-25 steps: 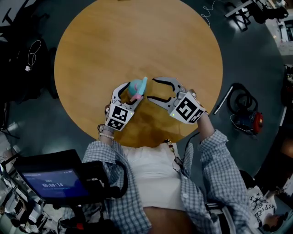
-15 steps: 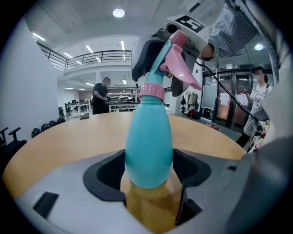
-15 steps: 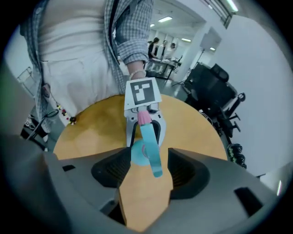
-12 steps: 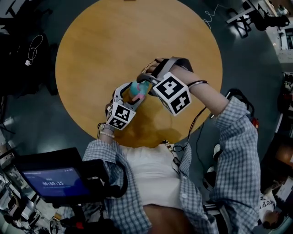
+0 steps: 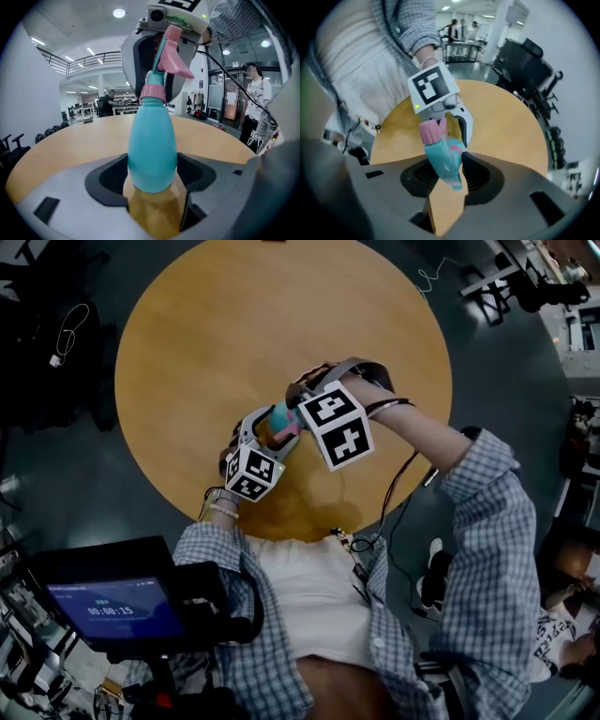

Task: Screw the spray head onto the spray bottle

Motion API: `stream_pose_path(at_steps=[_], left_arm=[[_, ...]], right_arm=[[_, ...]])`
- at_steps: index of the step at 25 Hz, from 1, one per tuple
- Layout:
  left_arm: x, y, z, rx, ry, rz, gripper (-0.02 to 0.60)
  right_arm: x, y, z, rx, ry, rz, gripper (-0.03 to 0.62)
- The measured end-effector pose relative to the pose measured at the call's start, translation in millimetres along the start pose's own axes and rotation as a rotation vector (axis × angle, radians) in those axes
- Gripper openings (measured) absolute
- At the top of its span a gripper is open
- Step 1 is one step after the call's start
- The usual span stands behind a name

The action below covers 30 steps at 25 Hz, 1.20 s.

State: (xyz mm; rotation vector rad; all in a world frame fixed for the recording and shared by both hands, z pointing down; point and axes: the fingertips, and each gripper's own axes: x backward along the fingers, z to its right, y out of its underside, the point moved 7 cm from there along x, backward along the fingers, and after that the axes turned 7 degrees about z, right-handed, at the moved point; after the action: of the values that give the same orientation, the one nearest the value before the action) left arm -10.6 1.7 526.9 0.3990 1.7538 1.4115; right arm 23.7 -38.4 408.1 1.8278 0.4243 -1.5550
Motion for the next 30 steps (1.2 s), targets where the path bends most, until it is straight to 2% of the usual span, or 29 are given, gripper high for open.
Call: stream_pose_path(at_steps=[4,7,9,10,11,13,16,18,20,23,26,30], left_arm=[[-8.0,-5.0,4.4,-0.035,-0.021,-0.027,0.336],[-13.6,-7.4,8.8,-0.083,-0.047,-0.060,0.337],[-13.5,-6.4,9.3,-0.062,-0.077,-0.054,0.337],[-13.9,-6.2,9.3,-0.048,-0.085,-0.048,0.337],[-15.3,-6.9,9.3,-0.041,-0.086,-0.045,0.337],[-19.1,-9.3,9.2,-0.051,-0.069,-0.046,0.337],[-21.4,-10.0,9.7,-0.068,-0.041,-0.046,0.337],[-20.9,-8.7,10.1,-0.065,-0.032,-0.045,0.336],[-19.4,-6.6,10.5,-0.064,-0.022,-0.043,0.336],[-14.5,-2.0,10.2,-0.069,-0.002,-0.039,0.336],[-7.4,0.8,10.5,-0.073,0.012,-0.040,0.336],[2.9,5.1,9.1,-0.062,0.012,-0.041,0.337]], right_arm=[[6.1,7.5,7.4,-0.387,0.019,0.032,0.121],[10.4,23.8,12.0,-0.787,0.036,0.031,0.121],[8.7,27.0,14.3,-1.051,0.021,0.105,0.120],[9.1,27.7,14.5,-1.102,0.023,0.132,0.120],[10.7,28.7,14.0,-1.088,0.037,0.142,0.120],[15.2,30.1,12.2,-0.959,0.080,0.149,0.121],[23.0,29.2,8.5,-0.837,0.107,0.210,0.225],[33.1,28.9,4.1,-0.806,0.127,0.288,0.255],[50.0,30.6,-3.6,-0.777,0.191,0.422,0.256],[74.6,50.3,-26.2,-0.858,0.368,0.672,0.256],[67.5,79.9,-67.3,-0.998,0.539,0.825,0.255],[11.8,75.9,-107.2,-1.118,0.577,0.920,0.255]])
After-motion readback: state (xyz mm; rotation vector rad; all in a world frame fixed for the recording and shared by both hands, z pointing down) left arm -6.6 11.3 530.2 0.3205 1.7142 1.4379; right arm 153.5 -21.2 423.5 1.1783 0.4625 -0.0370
